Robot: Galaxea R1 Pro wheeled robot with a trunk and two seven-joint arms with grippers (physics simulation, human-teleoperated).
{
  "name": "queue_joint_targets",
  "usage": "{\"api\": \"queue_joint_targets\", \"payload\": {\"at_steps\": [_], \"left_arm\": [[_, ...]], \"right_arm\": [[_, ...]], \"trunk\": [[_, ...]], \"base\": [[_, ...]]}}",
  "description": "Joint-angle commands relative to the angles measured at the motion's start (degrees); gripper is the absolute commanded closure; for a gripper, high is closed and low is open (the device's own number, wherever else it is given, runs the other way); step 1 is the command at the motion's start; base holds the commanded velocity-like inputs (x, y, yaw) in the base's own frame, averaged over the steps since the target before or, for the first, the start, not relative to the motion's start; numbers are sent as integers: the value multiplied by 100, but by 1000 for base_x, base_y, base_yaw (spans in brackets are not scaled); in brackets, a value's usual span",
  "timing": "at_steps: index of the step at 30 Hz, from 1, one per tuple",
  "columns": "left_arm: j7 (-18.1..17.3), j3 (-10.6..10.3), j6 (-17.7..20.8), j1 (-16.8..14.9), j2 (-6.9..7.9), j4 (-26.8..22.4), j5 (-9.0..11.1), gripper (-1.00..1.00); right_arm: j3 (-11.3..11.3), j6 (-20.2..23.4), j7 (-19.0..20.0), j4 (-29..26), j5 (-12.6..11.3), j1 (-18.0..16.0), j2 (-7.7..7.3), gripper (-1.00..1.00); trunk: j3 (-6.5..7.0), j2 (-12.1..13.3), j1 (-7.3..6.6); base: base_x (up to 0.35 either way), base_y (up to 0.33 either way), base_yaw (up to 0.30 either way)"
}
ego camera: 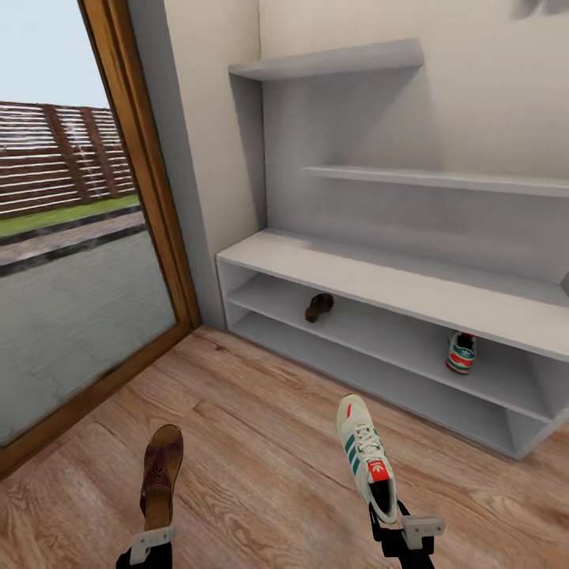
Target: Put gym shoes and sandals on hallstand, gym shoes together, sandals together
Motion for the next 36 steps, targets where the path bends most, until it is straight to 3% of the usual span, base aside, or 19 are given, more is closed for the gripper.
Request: {"api": "queue_joint_targets", "payload": {"at_steps": [1, 10, 36], "left_arm": [[-44, 48, -15, -3, -3, -2, -26, 100], [-44, 50, -15, -3, -3, -2, -20, 100], [-44, 51, -15, -3, -3, -2, -17, 100]], "right_arm": [[-50, -18, 8, 5, 54, -5, 2, 100], [-52, -18, 8, 7, 54, -5, 1, 100], [-52, -18, 8, 9, 54, -5, 1, 100]], "trunk": [[-4, -2, -1], [-4, -2, -1], [-4, -2, -1]], "base": [[1, 1, -262], [35, 130, -262], [105, 293, -262]]}}
